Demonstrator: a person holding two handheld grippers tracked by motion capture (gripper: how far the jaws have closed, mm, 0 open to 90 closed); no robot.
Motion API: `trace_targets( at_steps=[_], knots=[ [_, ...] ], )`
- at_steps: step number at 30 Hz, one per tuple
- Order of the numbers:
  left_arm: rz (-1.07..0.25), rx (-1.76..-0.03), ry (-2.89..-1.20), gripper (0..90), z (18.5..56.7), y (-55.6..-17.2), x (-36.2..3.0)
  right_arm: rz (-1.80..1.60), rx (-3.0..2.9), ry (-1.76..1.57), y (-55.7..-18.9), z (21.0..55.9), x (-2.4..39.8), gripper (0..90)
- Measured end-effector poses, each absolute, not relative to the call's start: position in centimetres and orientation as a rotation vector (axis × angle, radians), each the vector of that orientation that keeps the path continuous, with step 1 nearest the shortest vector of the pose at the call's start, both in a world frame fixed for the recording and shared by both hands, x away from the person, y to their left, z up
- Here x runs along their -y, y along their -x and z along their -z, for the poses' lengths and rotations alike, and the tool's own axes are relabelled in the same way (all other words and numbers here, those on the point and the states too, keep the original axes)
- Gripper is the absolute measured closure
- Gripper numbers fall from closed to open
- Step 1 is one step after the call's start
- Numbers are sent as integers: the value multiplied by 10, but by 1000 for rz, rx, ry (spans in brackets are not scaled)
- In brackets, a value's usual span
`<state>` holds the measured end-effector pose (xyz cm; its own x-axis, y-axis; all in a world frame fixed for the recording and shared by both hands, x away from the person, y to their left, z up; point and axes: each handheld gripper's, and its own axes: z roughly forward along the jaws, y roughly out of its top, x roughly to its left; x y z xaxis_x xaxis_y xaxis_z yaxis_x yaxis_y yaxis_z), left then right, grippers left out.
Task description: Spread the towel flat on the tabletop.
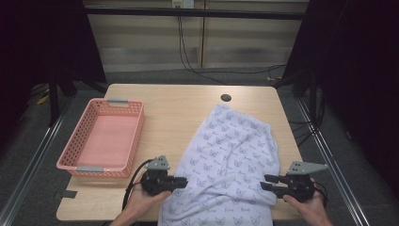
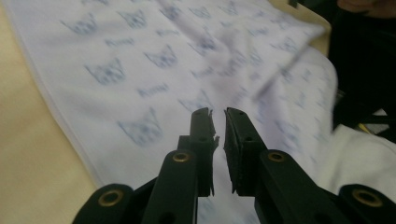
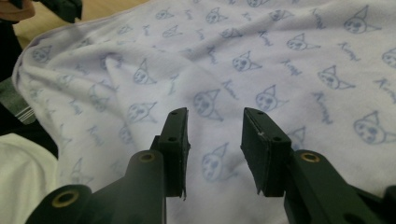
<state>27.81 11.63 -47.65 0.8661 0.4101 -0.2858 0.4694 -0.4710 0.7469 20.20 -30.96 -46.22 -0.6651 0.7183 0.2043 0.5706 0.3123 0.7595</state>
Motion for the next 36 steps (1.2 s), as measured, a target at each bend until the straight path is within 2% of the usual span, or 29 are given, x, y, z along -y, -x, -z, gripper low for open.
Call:
trace_targets(
  at_steps=[2, 5, 12, 13, 15, 16, 18, 21, 23, 29, 31, 33, 36],
  knots=[
    [38, -636, -2167, 791, 481, -296, -106, -1262, -2404, -1190, -212, 464, 307, 609],
    [39, -689, -2168, 771, 492, -319, -95, -1231, -2412, -1191, -226, 467, 302, 582],
    [-23, -691, -2217, 722, 500, -335, -82, -1180, -2423, -1204, -255, 477, 292, 526],
    [-37, -681, -2213, 725, 502, -334, -81, -1165, -2423, -1208, -258, 479, 291, 520],
    [-48, -672, -2237, 798, 501, -333, -82, -1132, -2411, -1226, -263, 481, 289, 517],
    [-71, -650, -2264, 849, 500, -331, -84, -1093, -2403, -1217, -266, 482, 289, 517],
    [-48, -668, -2255, 883, 500, -325, -89, -1079, -2378, -1220, -272, 481, 291, 512],
    [40, -697, -2229, 890, 500, -308, -102, -1090, -2337, -1247, -285, 479, 296, 509],
    [28, -676, -2256, 891, 498, -287, -112, -1114, -2319, -1260, -291, 478, 296, 507],
    [188, -667, -2300, 890, 492, -245, -128, -1060, -2286, -1262, -291, 481, 291, 504],
    [182, -618, -2282, 862, 488, -242, -130, -1060, -2282, -1269, -294, 483, 291, 504],
    [166, -627, -2233, 765, 485, -250, -128, -1052, -2284, -1279, -298, 485, 291, 504],
    [69, -634, -2204, 689, 480, -277, -117, -1012, -2284, -1279, -304, 489, 288, 503]
  ],
)
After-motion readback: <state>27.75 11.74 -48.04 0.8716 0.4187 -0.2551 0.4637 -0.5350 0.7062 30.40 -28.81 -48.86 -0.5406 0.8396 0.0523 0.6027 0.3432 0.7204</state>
